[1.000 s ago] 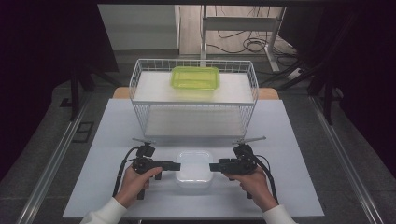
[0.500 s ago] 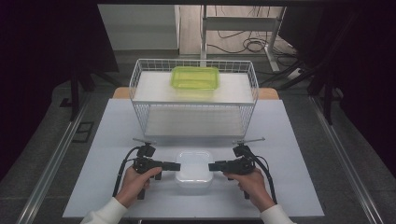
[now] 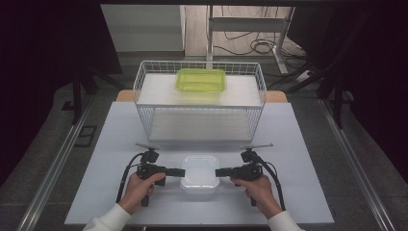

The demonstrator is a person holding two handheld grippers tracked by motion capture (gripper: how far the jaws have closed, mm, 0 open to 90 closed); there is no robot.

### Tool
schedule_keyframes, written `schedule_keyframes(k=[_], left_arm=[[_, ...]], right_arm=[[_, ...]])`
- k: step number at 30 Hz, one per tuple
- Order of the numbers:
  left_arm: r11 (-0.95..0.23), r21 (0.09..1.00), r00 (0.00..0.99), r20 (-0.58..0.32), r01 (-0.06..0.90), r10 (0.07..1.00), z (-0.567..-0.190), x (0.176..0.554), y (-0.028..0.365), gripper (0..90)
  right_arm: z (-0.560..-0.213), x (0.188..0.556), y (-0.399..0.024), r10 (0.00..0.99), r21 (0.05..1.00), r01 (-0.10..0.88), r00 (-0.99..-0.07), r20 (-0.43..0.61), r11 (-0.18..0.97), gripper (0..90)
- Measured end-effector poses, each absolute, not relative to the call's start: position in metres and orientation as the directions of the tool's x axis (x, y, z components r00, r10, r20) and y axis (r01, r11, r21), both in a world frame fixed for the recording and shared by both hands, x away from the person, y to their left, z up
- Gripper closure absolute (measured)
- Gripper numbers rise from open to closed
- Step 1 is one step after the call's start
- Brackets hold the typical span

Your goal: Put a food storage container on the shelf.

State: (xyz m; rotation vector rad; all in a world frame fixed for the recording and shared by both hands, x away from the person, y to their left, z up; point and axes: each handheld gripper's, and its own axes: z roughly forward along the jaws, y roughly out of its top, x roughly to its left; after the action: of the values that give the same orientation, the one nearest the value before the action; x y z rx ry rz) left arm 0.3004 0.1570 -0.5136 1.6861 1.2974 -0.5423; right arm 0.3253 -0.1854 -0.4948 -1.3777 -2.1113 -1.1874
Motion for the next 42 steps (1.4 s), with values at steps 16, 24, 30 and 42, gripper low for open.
schedule_keyframes(k=[16,24,30,42], left_arm=[[-0.001,0.406,0.35,-0.788,0.914,0.506,-0.511,0.292,0.16,74.3],[0.0,0.425,0.366,-0.779,0.905,0.509,-0.507,0.289,0.161,78.7],[-0.002,0.445,0.38,-0.762,0.895,0.525,-0.505,0.287,0.16,79.8],[-0.003,0.484,0.415,-0.746,0.875,0.521,-0.499,0.286,0.161,79.8]], right_arm=[[-0.495,0.32,-0.191,0.553,0.402,0.911,-0.384,0.739,0.094,73.5],[-0.491,0.318,-0.193,0.544,0.426,0.9,-0.405,0.735,0.095,77.8],[-0.487,0.317,-0.193,0.549,0.454,0.884,-0.434,0.714,0.109,79.3],[-0.48,0.316,-0.193,0.537,0.502,0.856,-0.482,0.692,0.12,79.6]])
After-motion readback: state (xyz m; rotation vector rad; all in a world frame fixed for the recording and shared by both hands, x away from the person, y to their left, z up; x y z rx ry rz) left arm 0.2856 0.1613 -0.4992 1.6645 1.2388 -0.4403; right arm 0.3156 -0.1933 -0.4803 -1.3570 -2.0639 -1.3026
